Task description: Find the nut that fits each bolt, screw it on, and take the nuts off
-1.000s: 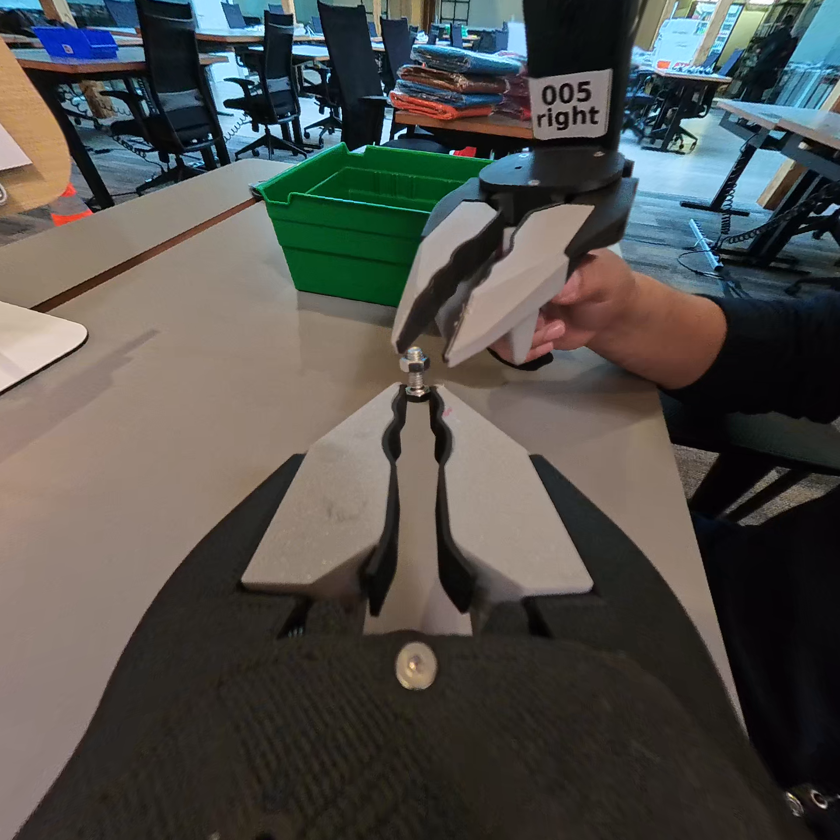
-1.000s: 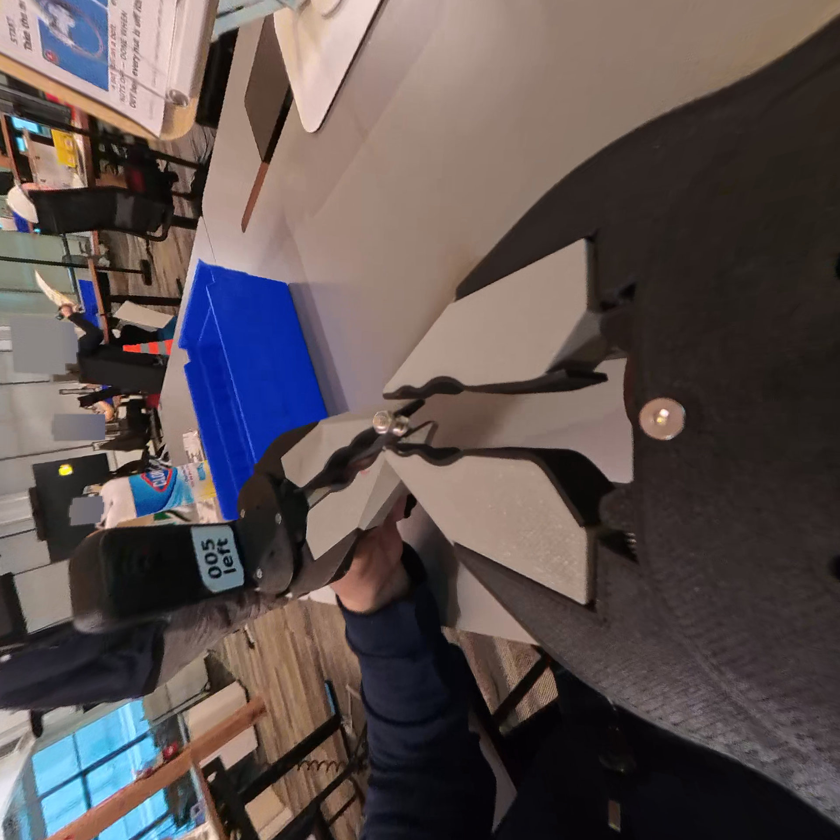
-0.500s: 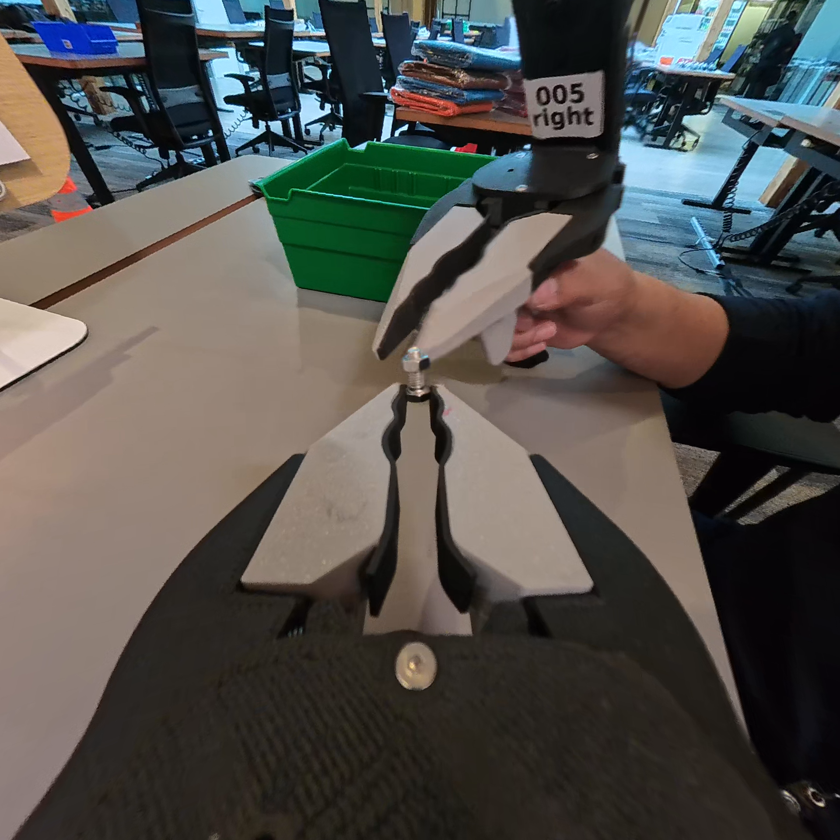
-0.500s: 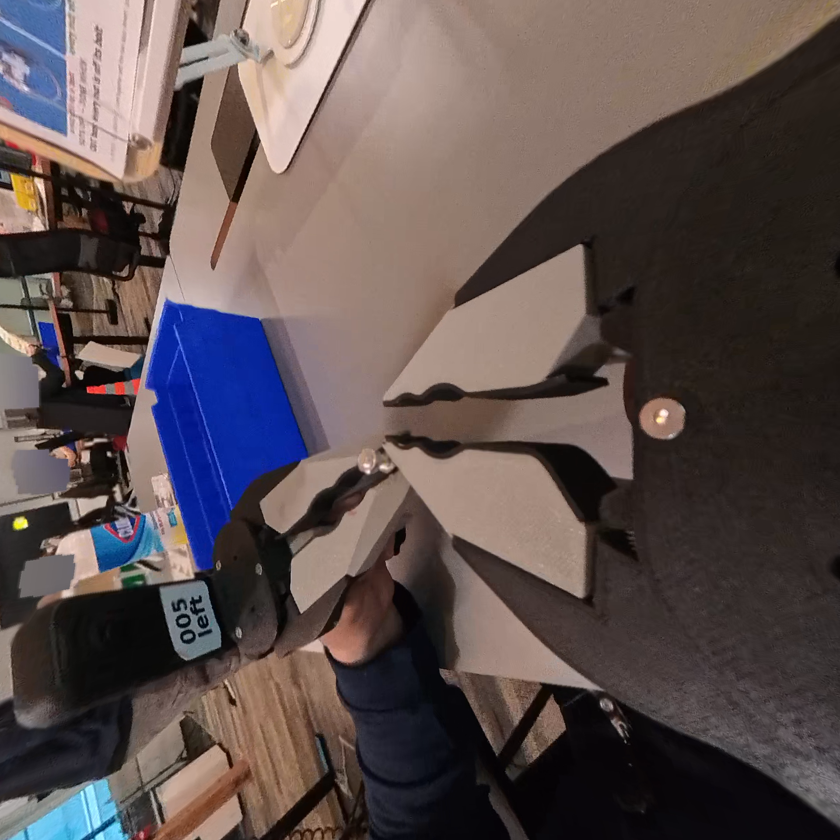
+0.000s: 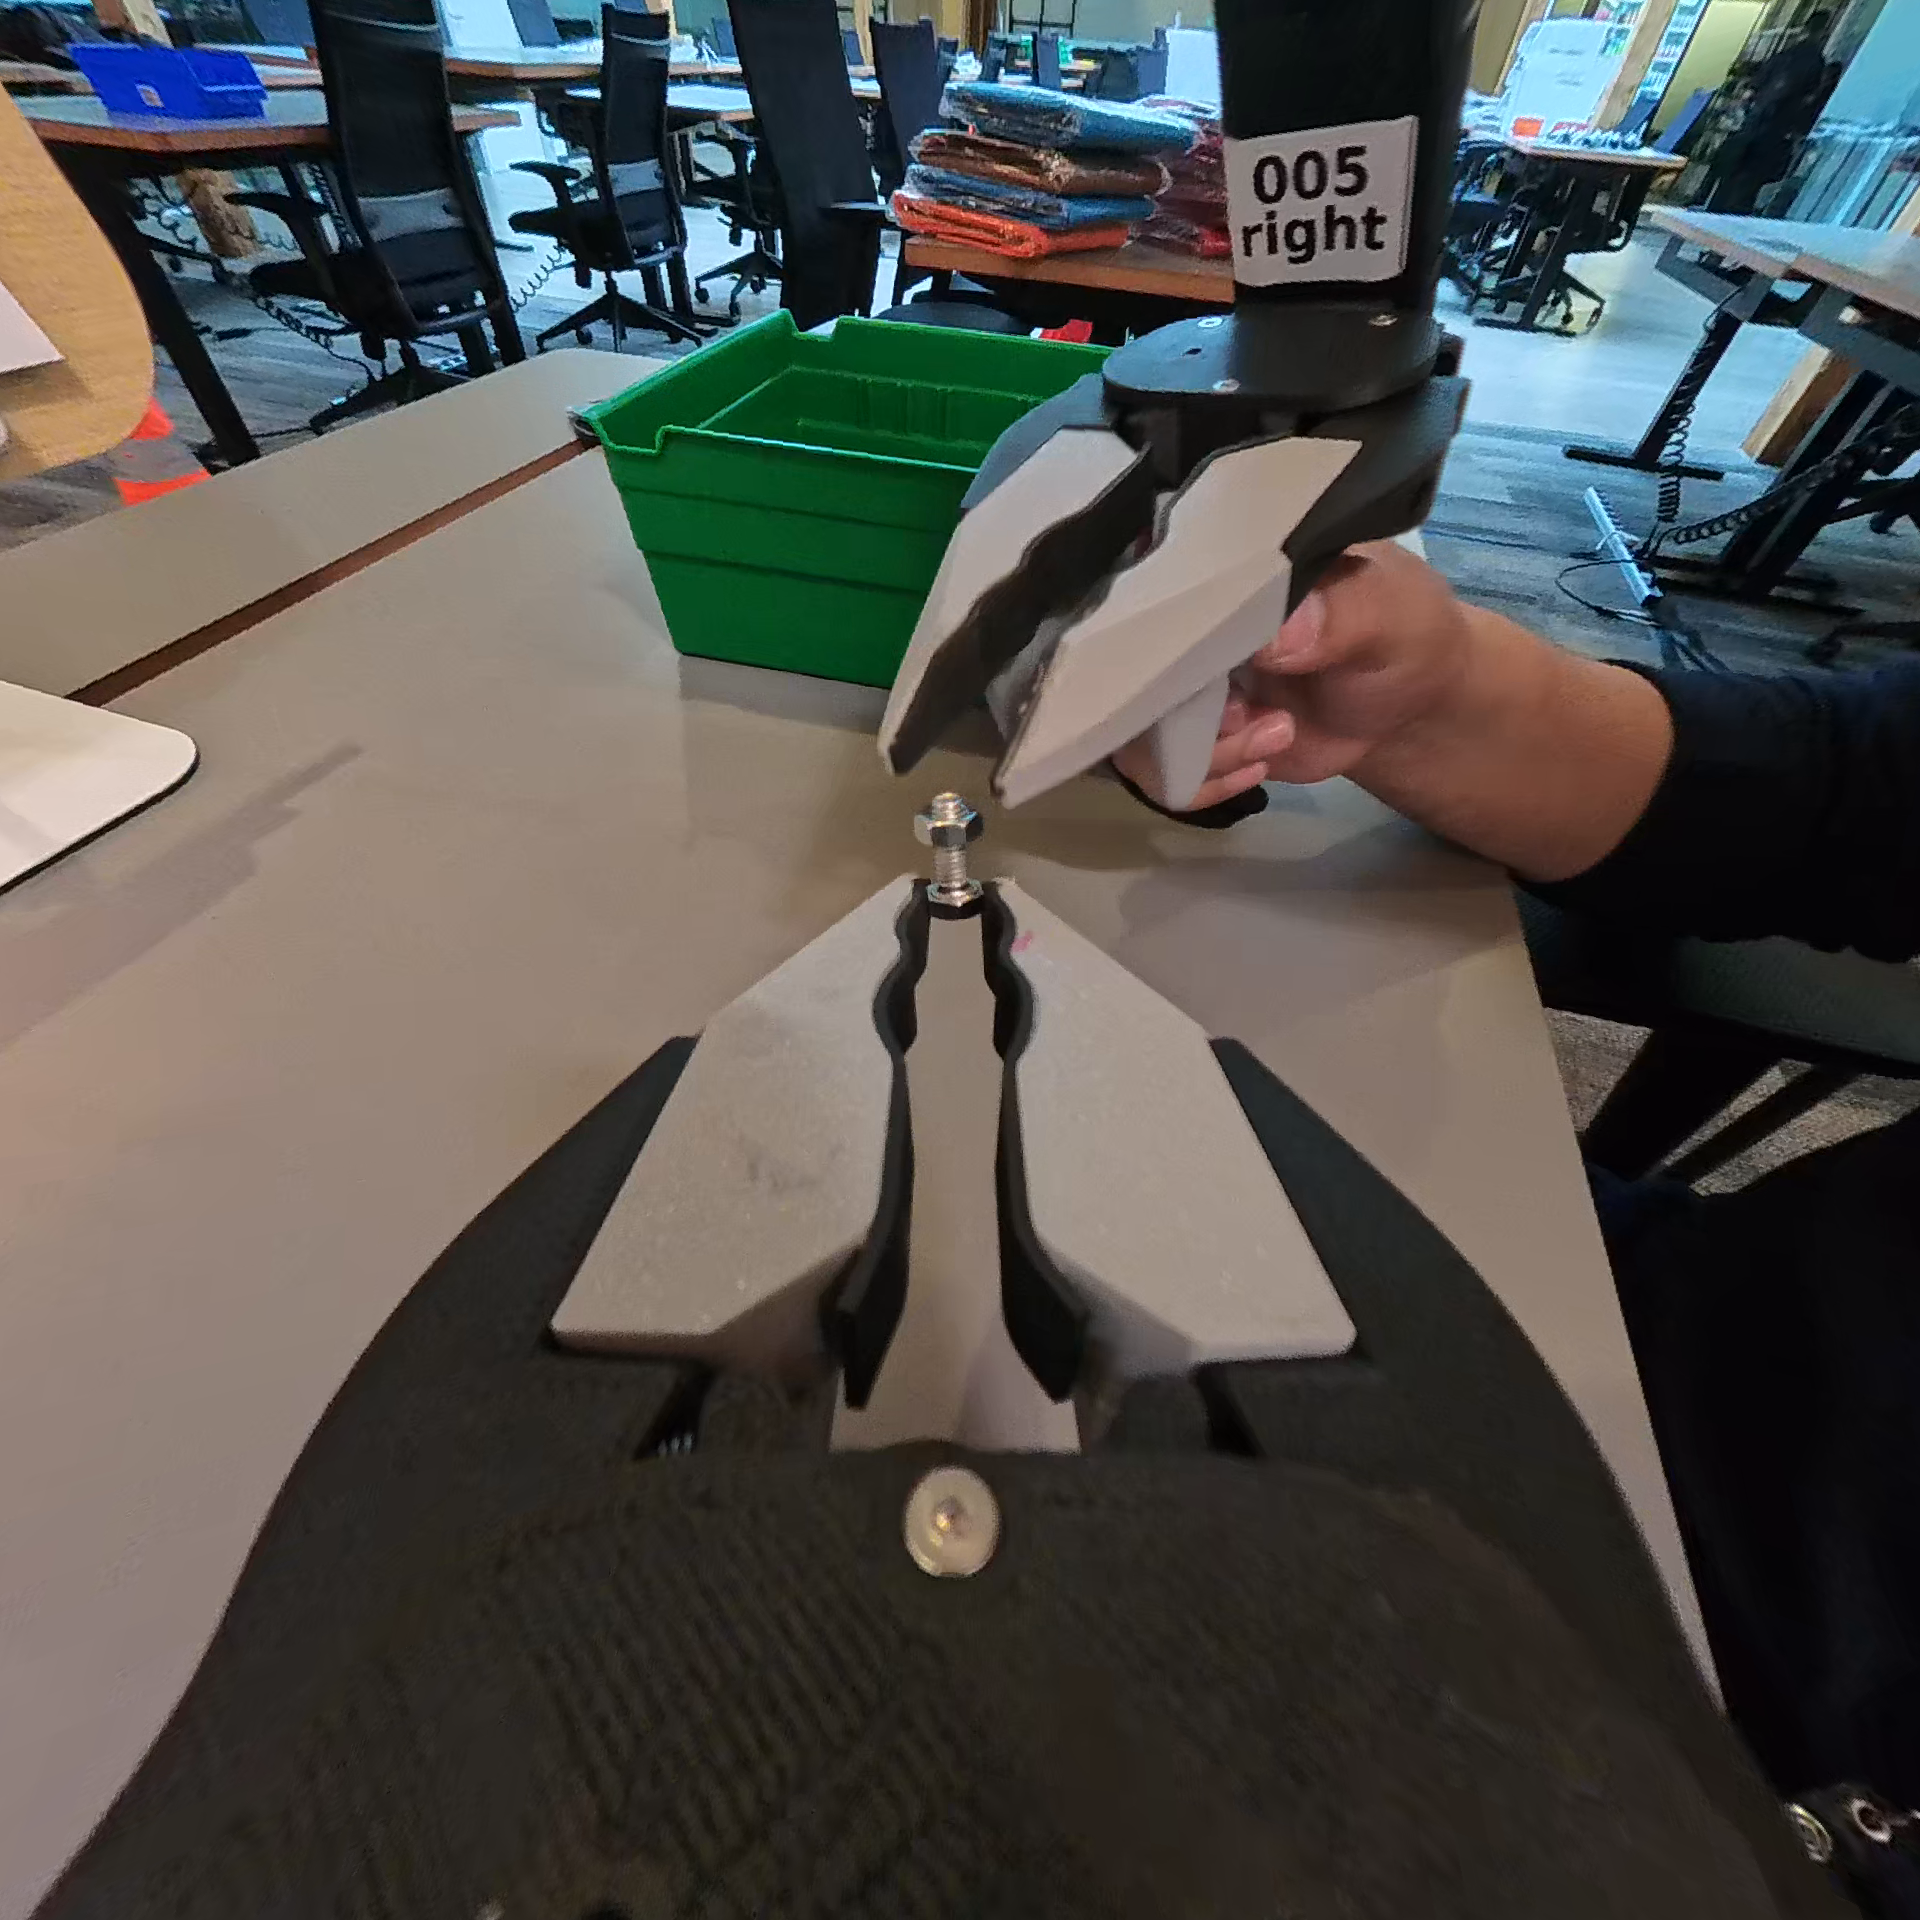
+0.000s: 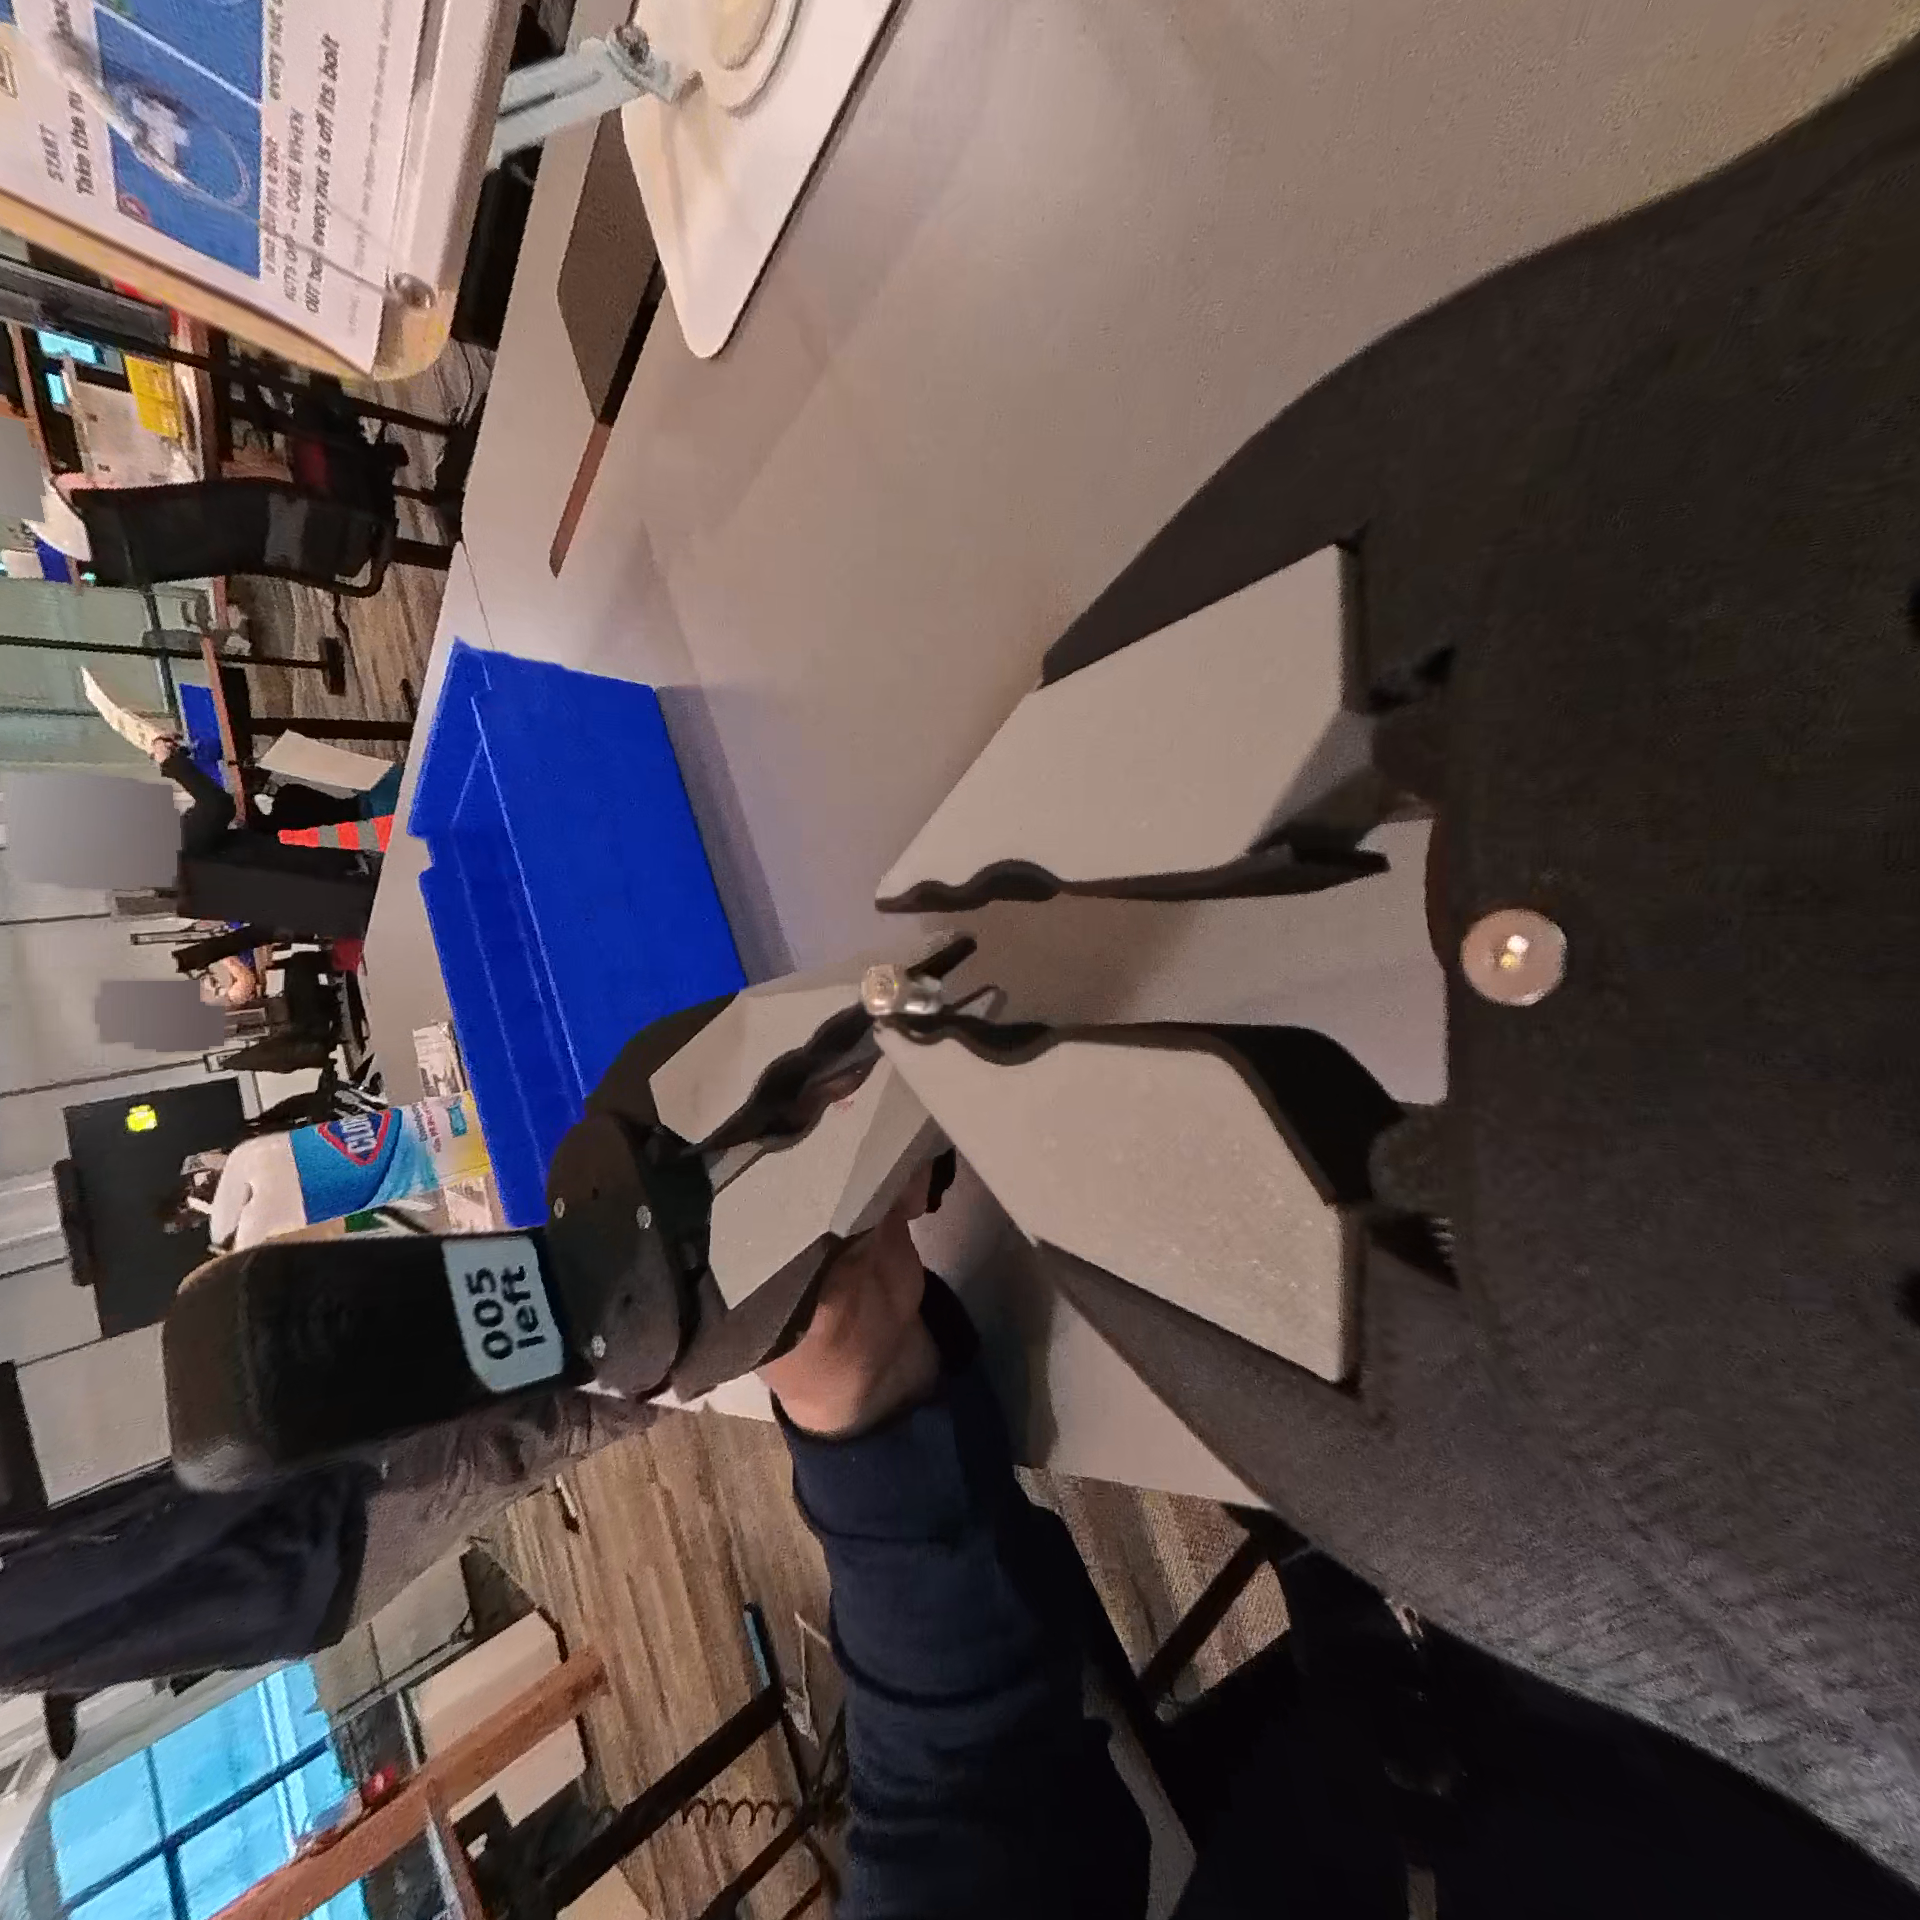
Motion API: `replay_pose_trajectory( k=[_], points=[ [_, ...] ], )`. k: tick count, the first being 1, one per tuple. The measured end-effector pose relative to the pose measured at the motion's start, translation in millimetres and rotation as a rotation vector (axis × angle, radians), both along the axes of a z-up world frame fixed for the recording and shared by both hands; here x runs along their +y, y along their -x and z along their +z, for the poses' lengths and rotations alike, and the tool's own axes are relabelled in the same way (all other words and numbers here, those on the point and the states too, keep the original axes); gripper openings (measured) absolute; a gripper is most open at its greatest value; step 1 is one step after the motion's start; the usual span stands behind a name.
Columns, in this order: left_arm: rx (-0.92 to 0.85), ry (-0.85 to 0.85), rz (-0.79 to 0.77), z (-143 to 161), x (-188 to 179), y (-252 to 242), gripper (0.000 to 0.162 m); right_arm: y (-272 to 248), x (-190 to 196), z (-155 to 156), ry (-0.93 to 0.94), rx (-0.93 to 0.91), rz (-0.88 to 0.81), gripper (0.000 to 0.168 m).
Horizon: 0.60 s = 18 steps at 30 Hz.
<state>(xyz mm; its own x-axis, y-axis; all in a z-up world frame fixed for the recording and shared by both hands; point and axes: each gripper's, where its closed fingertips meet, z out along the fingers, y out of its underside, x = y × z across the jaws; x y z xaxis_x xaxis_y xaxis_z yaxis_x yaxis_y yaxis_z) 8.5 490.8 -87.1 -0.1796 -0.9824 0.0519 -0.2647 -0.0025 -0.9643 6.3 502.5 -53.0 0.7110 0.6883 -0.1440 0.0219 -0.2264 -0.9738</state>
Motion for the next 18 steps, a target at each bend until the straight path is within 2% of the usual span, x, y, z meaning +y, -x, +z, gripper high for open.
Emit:
replay_pose_trajectory(
  k=[4, 5, 6, 9, 12, 16, 18],
  points=[
    [0.012, -0.013, 0.015, -2.5, 2.3, -0.3, 0.008, -1.1, 4.3, -11.9, 0.041, -0.045, -0.026, 0.018],
    [0.004, -0.005, 0.007, -0.9, 1.7, 0.3, 0.008, -6.7, 8.5, -12.7, 0.045, -0.049, -0.059, 0.010],
    [-0.005, 0.012, -0.002, 1.2, 0.4, 0.8, 0.008, -12.6, 10.7, -13.2, 0.044, -0.056, -0.086, 0.009],
    [-0.002, 0.006, 0.002, 0.5, 0.9, 0.4, 0.008, -3.2, 0.3, -2.7, 0.013, -0.001, -0.010, 0.015],
    [0.004, 0.001, -0.001, -0.8, -0.3, -0.2, 0.007, 10.3, -4.9, -3.9, -0.007, -0.038, 0.031, 0.018],
    [-0.004, -0.001, 0.005, 1.1, 1.3, 0.8, 0.008, -6.2, 7.5, -10.8, 0.032, -0.048, -0.063, 0.010],
    [-0.009, 0.005, 0.005, 2.2, 1.3, 1.0, 0.008, -8.6, 4.7, -3.4, 0.028, 0.015, -0.035, 0.013]
  ],
)
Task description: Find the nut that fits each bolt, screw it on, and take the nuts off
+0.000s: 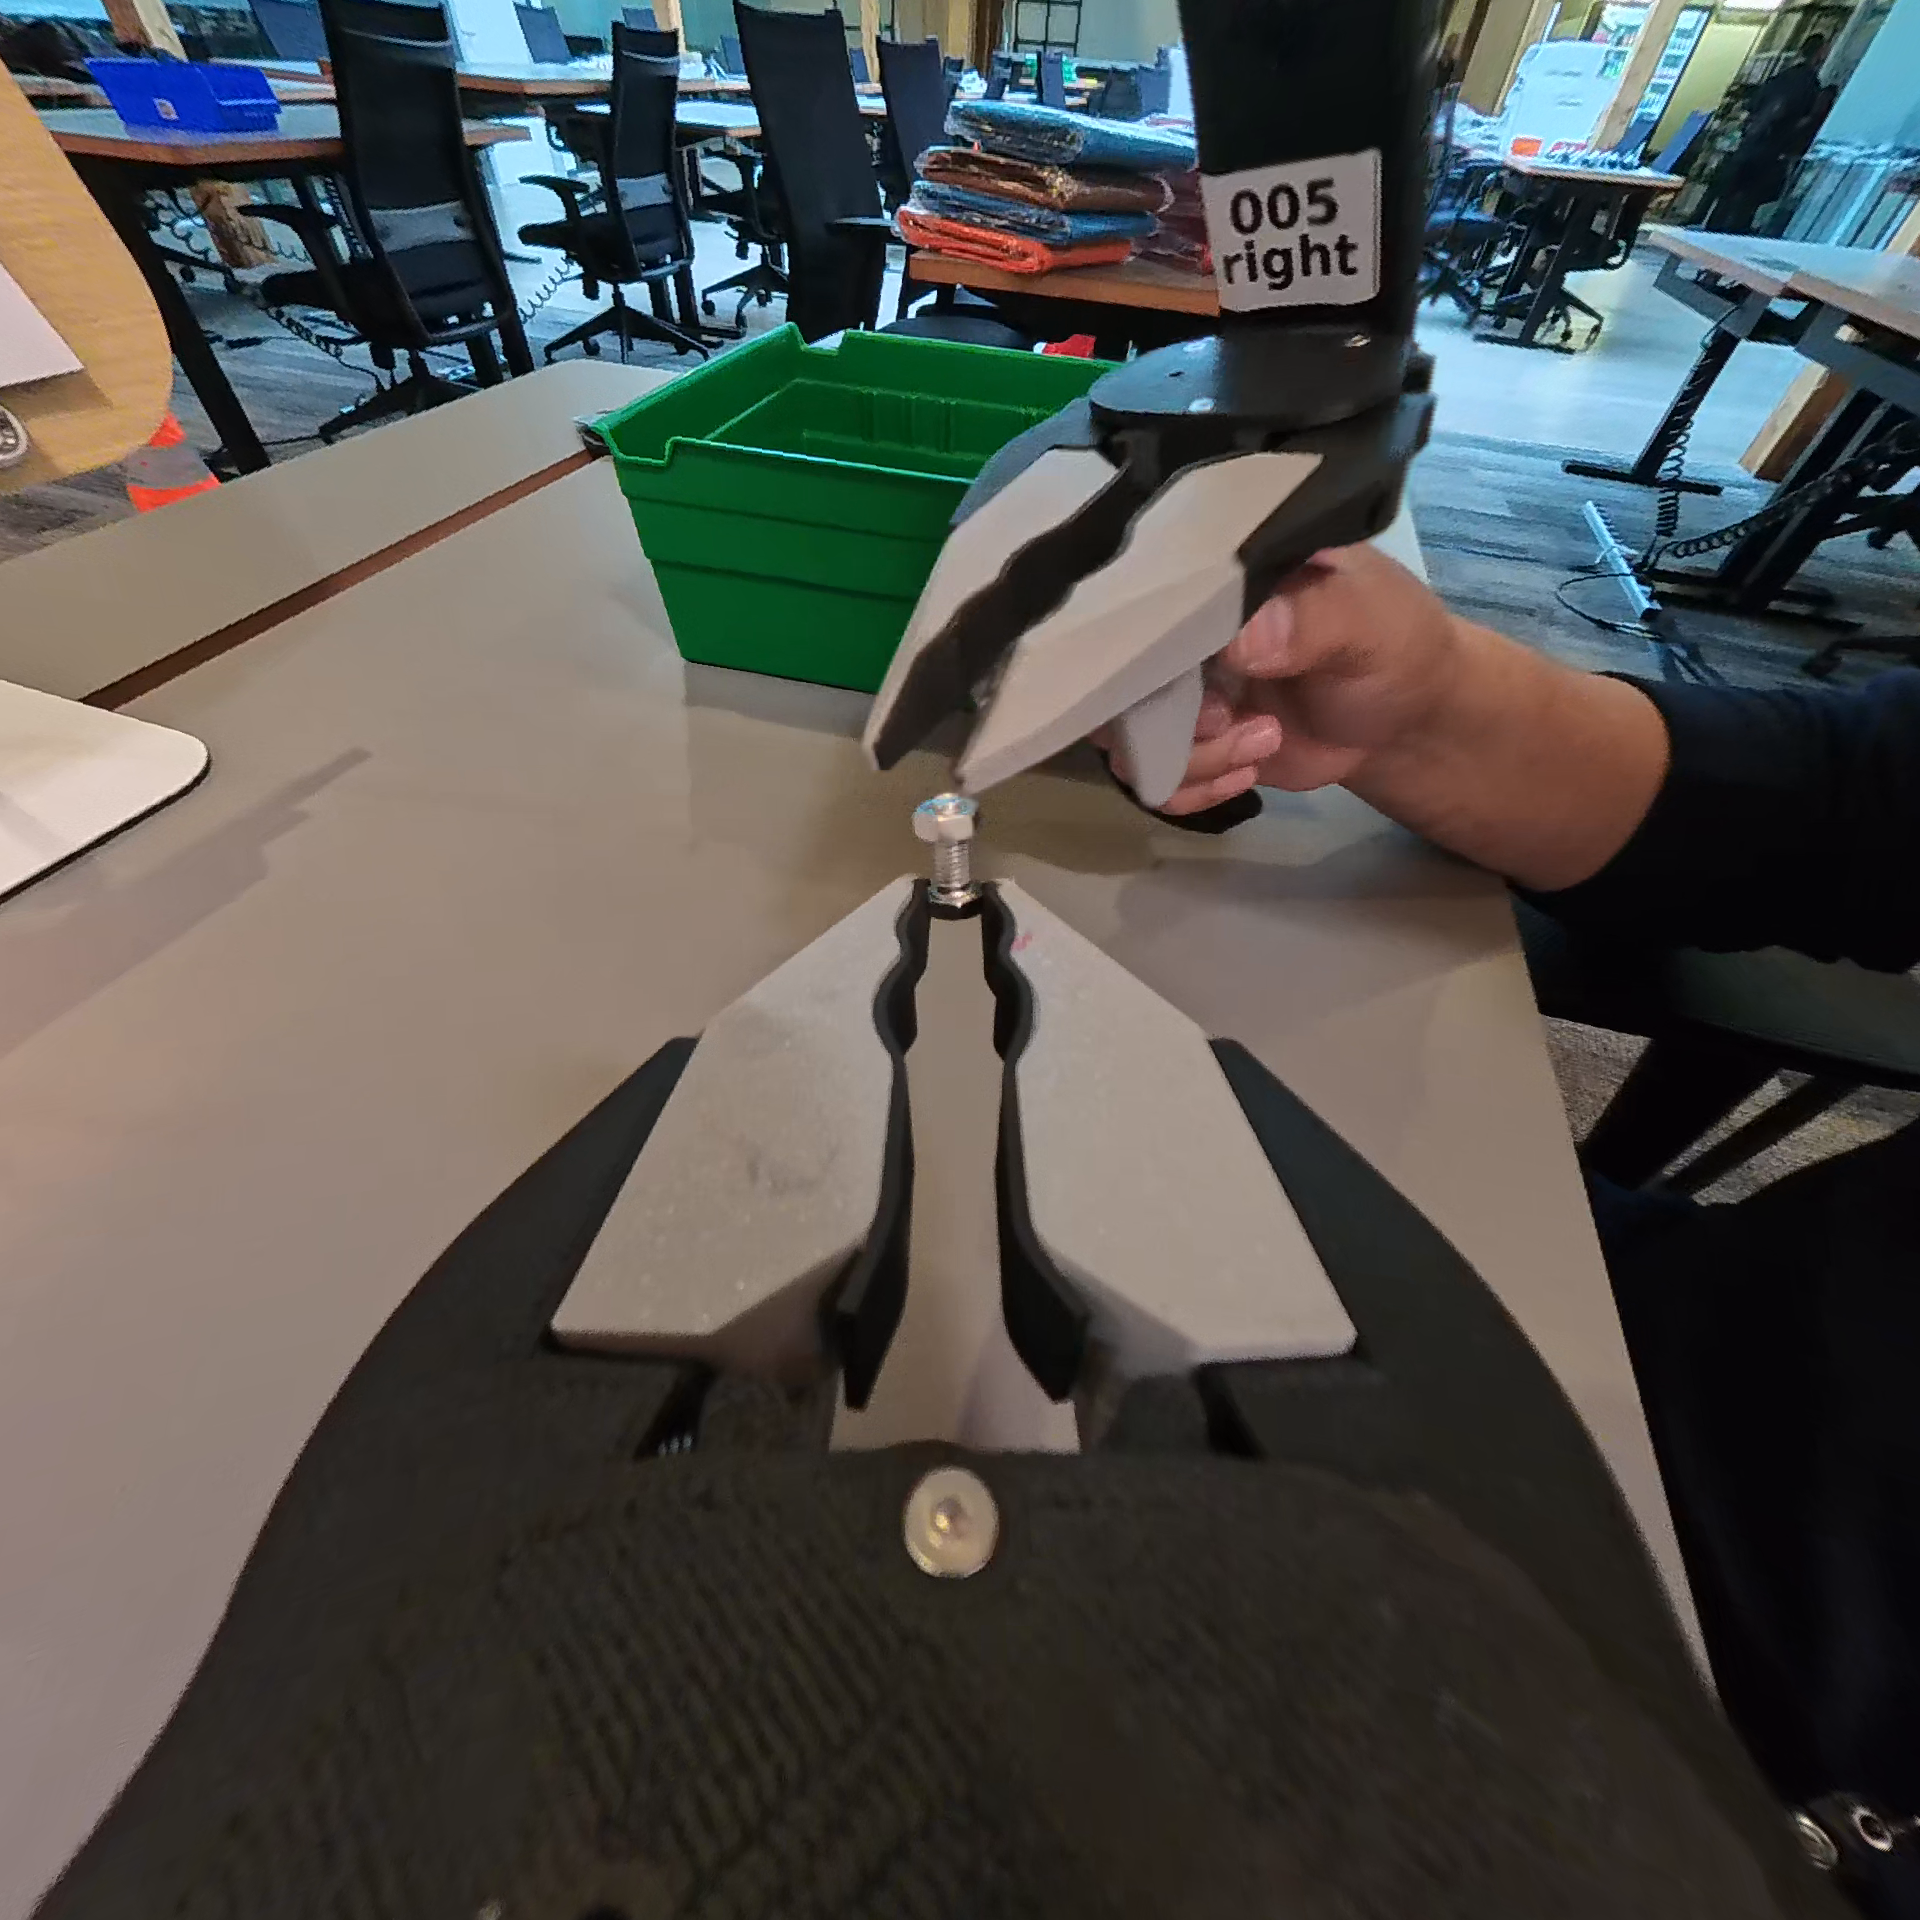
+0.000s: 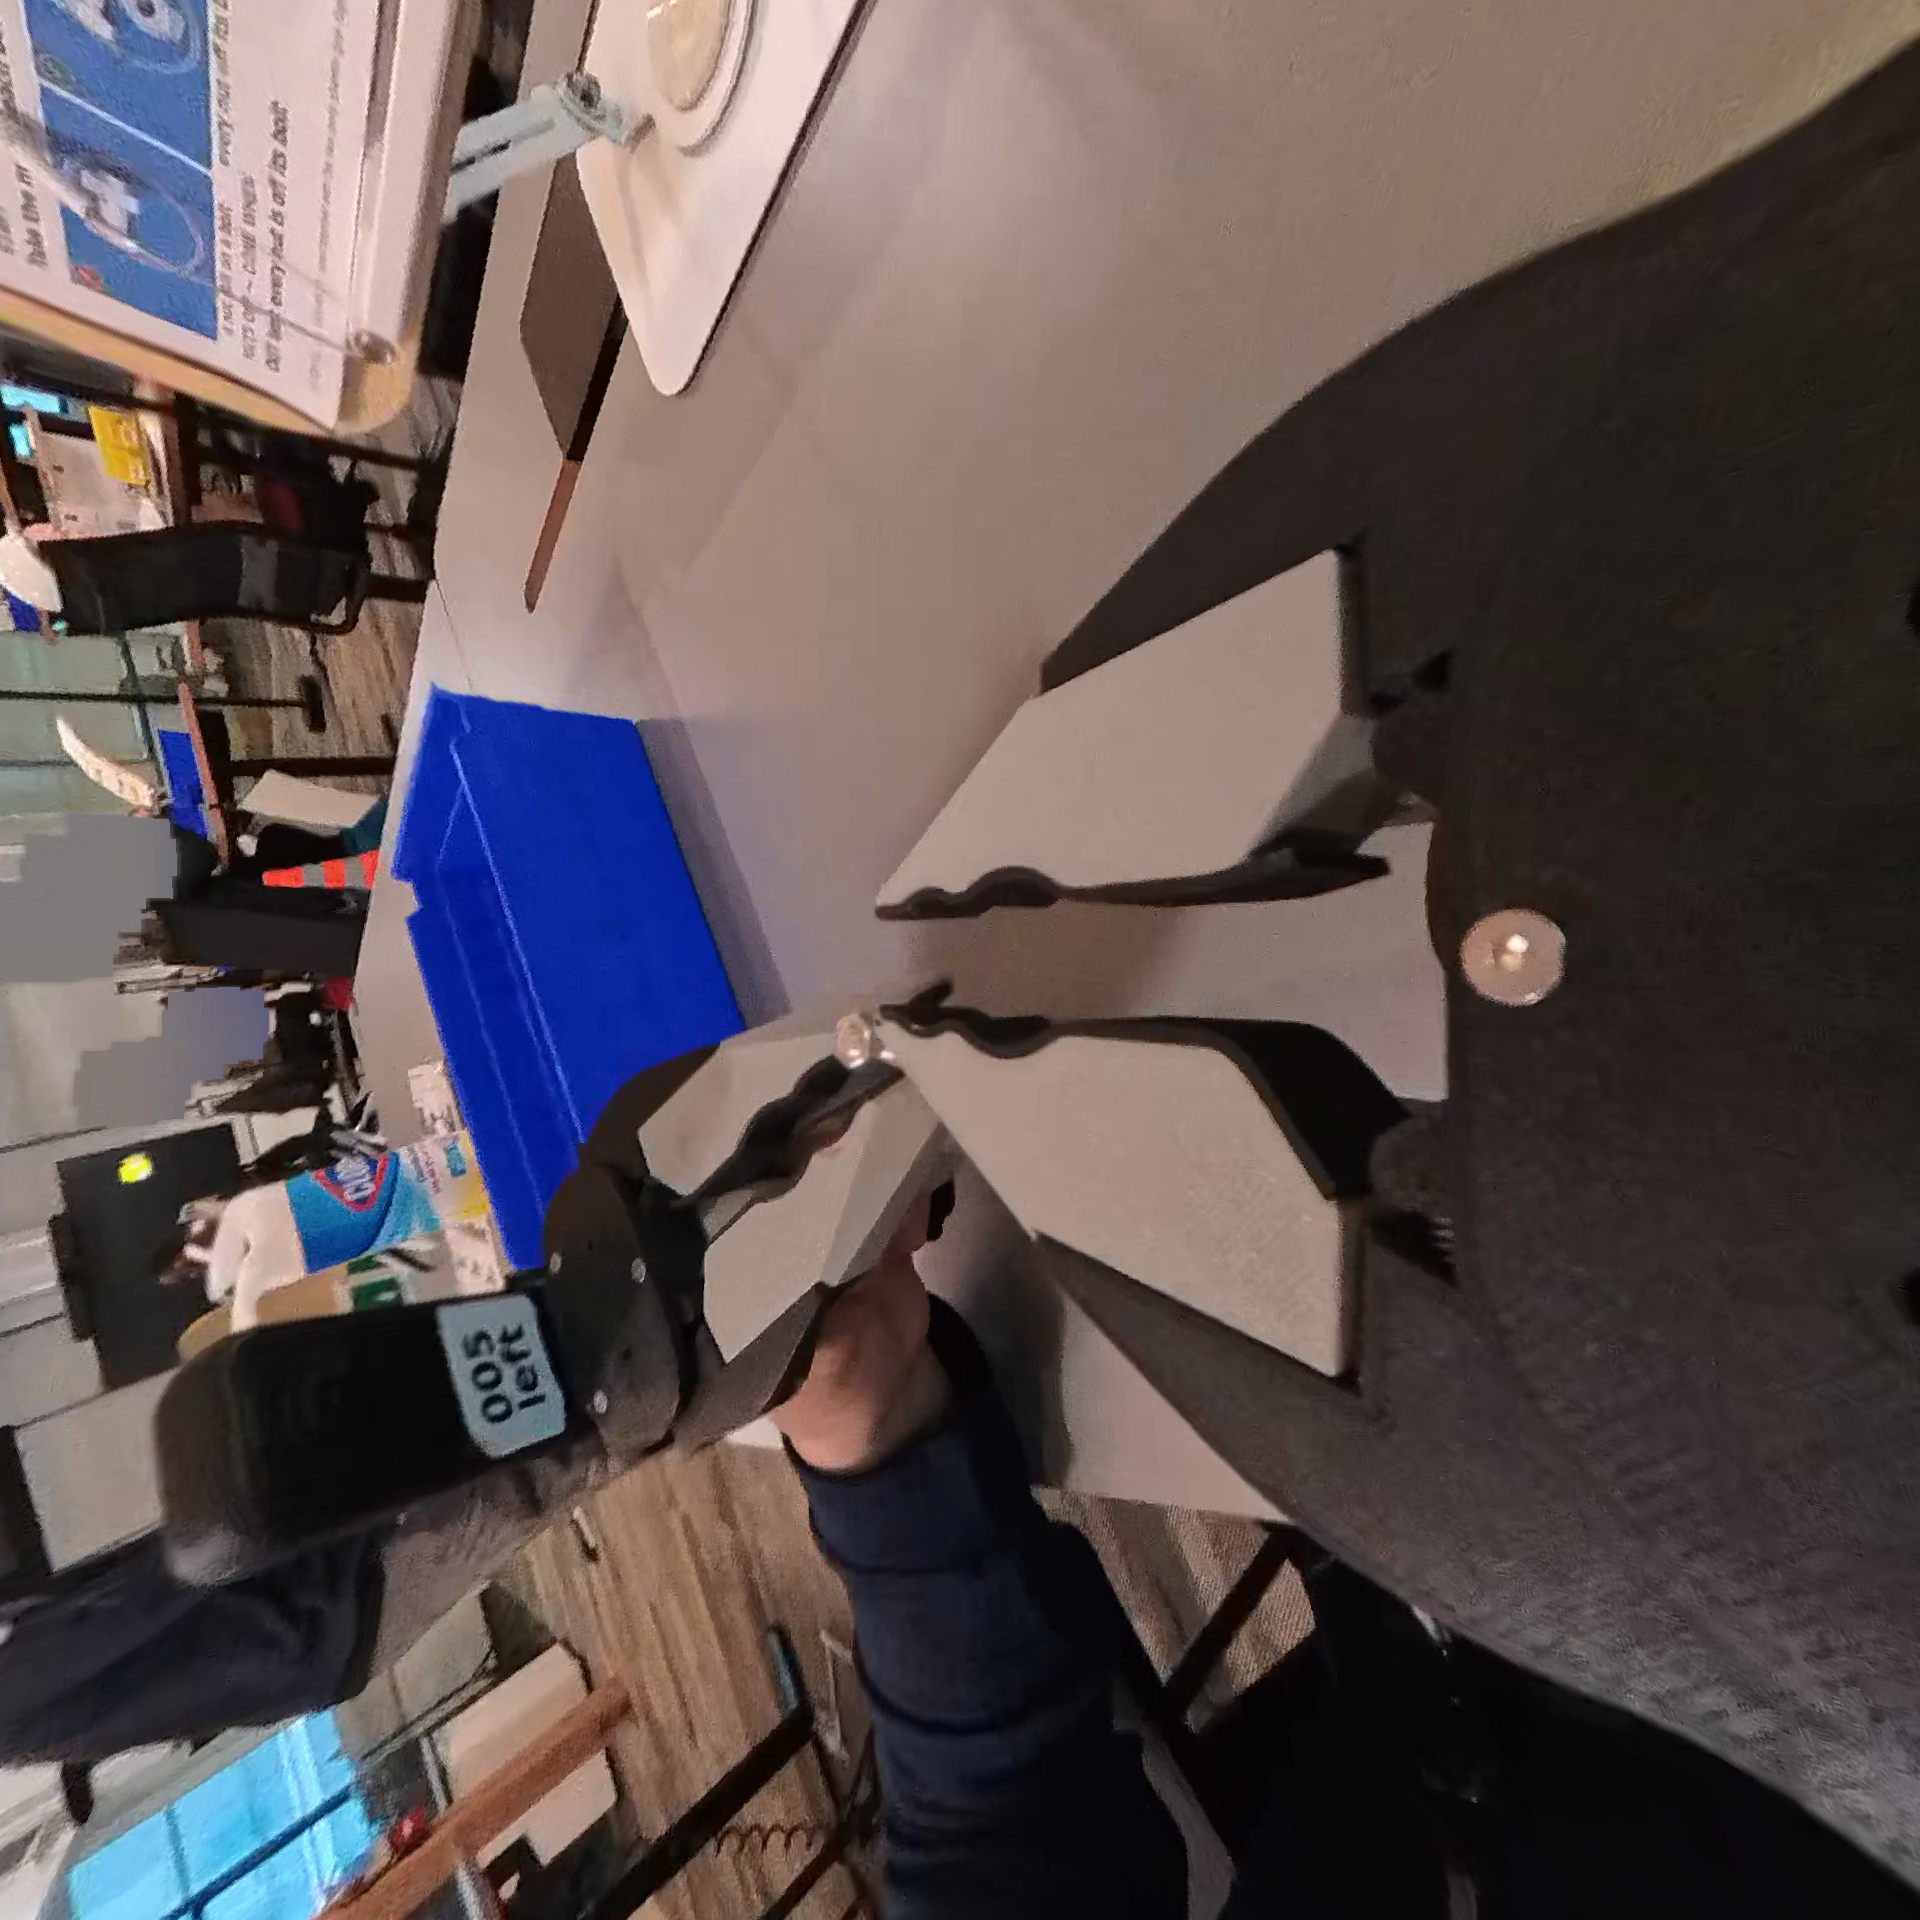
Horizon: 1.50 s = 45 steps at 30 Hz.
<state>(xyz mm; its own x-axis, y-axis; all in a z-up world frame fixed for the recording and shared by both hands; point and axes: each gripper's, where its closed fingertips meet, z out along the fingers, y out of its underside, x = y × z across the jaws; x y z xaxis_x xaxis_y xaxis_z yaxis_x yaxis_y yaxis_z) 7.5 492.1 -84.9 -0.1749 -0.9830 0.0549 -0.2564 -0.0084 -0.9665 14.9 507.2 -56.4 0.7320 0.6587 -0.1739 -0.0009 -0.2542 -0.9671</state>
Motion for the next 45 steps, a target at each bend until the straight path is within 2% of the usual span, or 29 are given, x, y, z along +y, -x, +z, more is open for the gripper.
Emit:
replay_pose_trajectory(
  k=[5, 9, 10, 14, 17, 20, 23, 29, 32, 36, 40, 45],
  points=[
    [0.009, -0.010, -0.006, -2.2, -2.2, -1.0, 0.007, 17.0, -9.8, 4.1, -0.025, 0.007, 0.071, 0.019],
    [0.007, -0.006, 0.001, -1.3, 0.3, 0.1, 0.007, 3.5, 1.3, -6.7, 0.018, -0.035, -0.014, 0.010],
    [-0.003, 0.004, -0.002, 0.4, -0.4, 0.2, 0.008, 1.2, 1.2, -6.3, 0.018, -0.033, -0.018, 0.013],
    [0.005, -0.008, -0.004, -1.2, -1.7, -0.6, 0.008, 13.1, -9.4, 4.4, -0.030, -0.001, 0.055, 0.018],
    [0.009, -0.012, 0.000, -2.1, -1.2, -0.8, 0.007, 12.9, -2.3, -7.2, -0.001, -0.062, 0.021, 0.016],
    [0.002, -0.001, -0.001, -0.5, -0.4, -0.1, 0.008, 4.3, 1.4, -6.6, 0.012, -0.037, -0.015, 0.011],
    [0.005, -0.005, -0.001, -1.3, -0.6, -0.5, 0.008, 11.8, -6.7, 2.3, -0.027, 0.001, 0.049, 0.016],
    [0.008, -0.005, 0.002, -1.9, 0.0, -0.4, 0.007, 8.2, 1.4, -11.5, 0.005, -0.055, -0.009, 0.011],
    [0.009, -0.005, 0.001, -1.8, -0.2, -0.5, 0.007, 10.6, -5.4, -2.9, -0.021, -0.001, 0.036, 0.014],
    [0.015, -0.009, -0.001, -3.3, -1.1, -1.1, 0.007, 18.2, -8.0, -5.9, -0.040, -0.033, 0.053, 0.016],
    [0.010, -0.005, 0.005, -2.3, 0.7, -0.4, 0.008, 6.5, -0.2, -12.8, -0.003, -0.038, -0.016, 0.010],
    [0.014, -0.009, 0.001, -3.1, -1.0, -1.1, 0.008, 18.1, -9.3, -4.6, -0.048, -0.014, 0.050, 0.015]
  ],
)
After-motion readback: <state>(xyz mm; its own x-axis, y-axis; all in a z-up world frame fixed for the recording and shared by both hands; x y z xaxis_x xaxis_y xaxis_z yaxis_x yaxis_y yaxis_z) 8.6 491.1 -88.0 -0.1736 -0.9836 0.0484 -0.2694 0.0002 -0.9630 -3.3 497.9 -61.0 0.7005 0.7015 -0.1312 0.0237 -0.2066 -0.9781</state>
